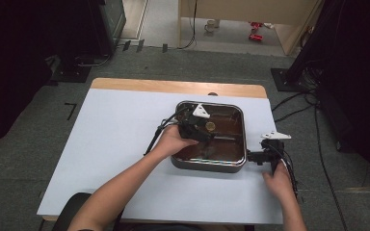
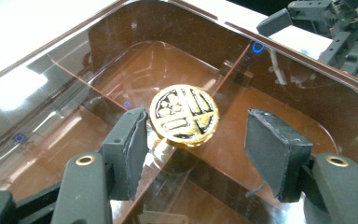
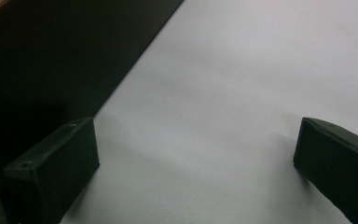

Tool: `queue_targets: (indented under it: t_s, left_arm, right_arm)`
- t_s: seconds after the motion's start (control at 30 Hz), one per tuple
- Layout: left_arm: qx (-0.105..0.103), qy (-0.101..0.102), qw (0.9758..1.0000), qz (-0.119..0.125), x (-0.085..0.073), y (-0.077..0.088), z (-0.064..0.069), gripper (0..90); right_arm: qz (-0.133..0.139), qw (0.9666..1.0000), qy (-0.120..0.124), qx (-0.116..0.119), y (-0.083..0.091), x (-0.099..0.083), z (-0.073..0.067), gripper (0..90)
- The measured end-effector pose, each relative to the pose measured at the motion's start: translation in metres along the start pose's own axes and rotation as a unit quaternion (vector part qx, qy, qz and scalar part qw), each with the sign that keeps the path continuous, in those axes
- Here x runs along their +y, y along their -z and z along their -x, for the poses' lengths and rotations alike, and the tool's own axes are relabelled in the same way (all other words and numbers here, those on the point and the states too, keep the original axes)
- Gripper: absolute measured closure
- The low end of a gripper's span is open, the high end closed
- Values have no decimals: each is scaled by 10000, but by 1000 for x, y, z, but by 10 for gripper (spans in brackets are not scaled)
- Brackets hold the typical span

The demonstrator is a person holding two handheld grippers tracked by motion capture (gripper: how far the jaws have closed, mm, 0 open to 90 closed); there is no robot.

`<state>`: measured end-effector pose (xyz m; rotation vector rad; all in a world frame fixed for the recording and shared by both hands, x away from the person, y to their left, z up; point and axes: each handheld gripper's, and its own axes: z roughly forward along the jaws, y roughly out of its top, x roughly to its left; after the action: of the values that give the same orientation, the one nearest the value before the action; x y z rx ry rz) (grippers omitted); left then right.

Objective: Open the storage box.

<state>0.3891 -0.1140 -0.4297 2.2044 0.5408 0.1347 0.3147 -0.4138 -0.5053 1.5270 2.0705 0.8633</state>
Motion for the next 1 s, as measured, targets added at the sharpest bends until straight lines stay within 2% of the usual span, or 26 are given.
queue_targets:
  t_s: [0.13,0.3,0.33,0.43,0.47,0.6,0.8,0.97,1.0]
  left_arm:
    - [-41,49,10000,9,1,-4,-2,408]
    - [29,11,10000,44,2,-6,-1,492]
    - [127,-37,9999,55,2,-7,-1,521]
    - [107,23,9999,98,1,-6,-3,576]
    - [50,88,9999,110,1,-6,-5,579]
    - [92,57,9999,84,2,-5,-3,585]
    - [47,92,9999,108,3,-3,-4,587]
    - [-83,278,9993,232,6,3,-7,588]
    - [-121,337,9988,343,8,8,-8,589]
  right_arm:
    - [1,10000,4,0,0,0,0,0]
    - [0,10000,0,1,0,0,0,0]
    - [0,10000,1,1,0,0,0,0]
    - [1,10000,3,2,0,0,0,0]
    - [1,10000,-8,2,0,0,0,0]
    - [-1,10000,-2,2,0,0,0,0]
    - [-1,10000,-5,2,0,0,0,0]
    - [-1,10000,-4,3,0,0,0,0]
    - [-1,10000,-6,2,0,0,0,0]
